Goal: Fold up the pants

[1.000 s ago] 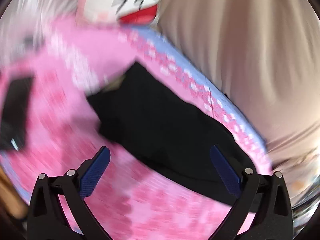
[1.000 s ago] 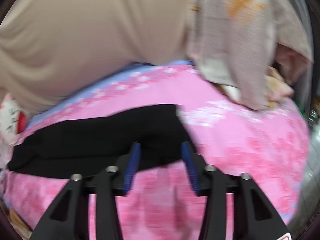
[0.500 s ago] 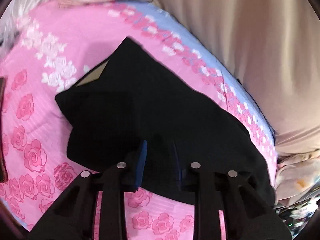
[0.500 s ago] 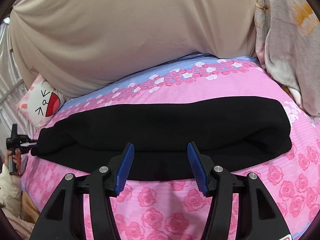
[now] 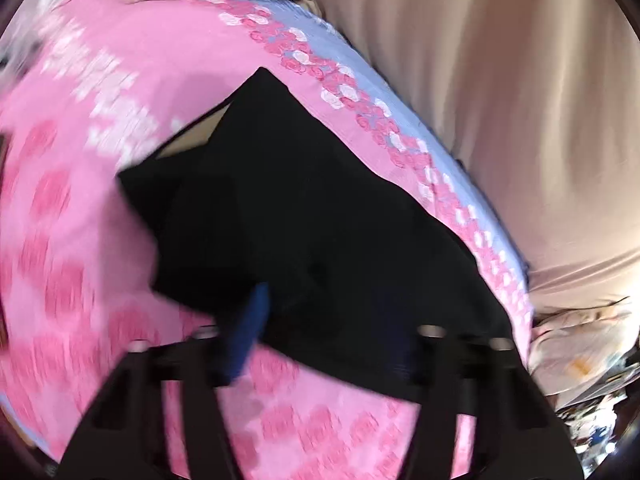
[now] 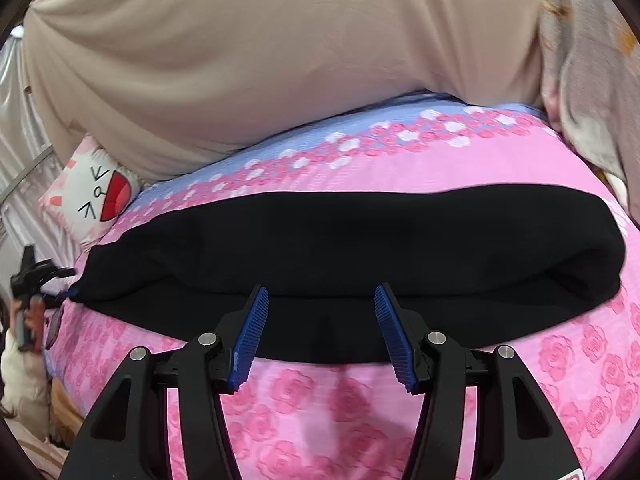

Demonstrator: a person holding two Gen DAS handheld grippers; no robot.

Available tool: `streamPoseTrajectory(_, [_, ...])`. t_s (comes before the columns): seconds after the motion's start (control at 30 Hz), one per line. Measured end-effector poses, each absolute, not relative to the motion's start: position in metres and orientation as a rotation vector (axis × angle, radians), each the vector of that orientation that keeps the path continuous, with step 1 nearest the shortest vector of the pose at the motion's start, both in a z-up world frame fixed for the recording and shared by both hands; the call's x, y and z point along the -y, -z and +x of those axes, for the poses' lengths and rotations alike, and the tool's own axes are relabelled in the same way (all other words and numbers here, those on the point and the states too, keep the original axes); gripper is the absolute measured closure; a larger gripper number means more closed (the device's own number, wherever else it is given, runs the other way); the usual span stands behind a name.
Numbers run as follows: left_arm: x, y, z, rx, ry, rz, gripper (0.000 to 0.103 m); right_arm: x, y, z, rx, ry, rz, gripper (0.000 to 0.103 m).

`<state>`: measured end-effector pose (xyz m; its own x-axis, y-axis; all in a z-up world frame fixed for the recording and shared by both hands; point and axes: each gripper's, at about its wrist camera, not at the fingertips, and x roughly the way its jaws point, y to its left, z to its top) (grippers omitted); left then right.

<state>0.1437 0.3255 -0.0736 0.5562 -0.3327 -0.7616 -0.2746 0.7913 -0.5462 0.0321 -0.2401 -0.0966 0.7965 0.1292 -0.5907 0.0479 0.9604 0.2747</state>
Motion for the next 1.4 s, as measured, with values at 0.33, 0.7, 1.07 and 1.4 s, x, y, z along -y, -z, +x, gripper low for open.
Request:
streamPoseTrajectory(0.33, [-0.335,0.015,0.117,-0.937,0.031,-0.581,0.007,0.230,0.096,0.025,-0.645,-0.020,0.276,0.048])
streamPoseTrajectory(0.7, [-0.348,0.094,0.137,-1.108,0.058,-0.835,0.089,0.215,0.097,0.033,-0.659,-0.050,0.267,0.048])
streamPoseTrajectory(1.07, [-0.353,0.067,0.156,-1.093,-0.031,-0.527,0.089,0.251,0.100,0.015,-0.645,0.093,0.279,0.048])
streamPoseTrajectory(1.4, [-0.337,0.074,0.128,-1.041,-0.114,-0.552,0.064,0.396,0.114,-0.004,-0.641,0.261,0.665,0.048])
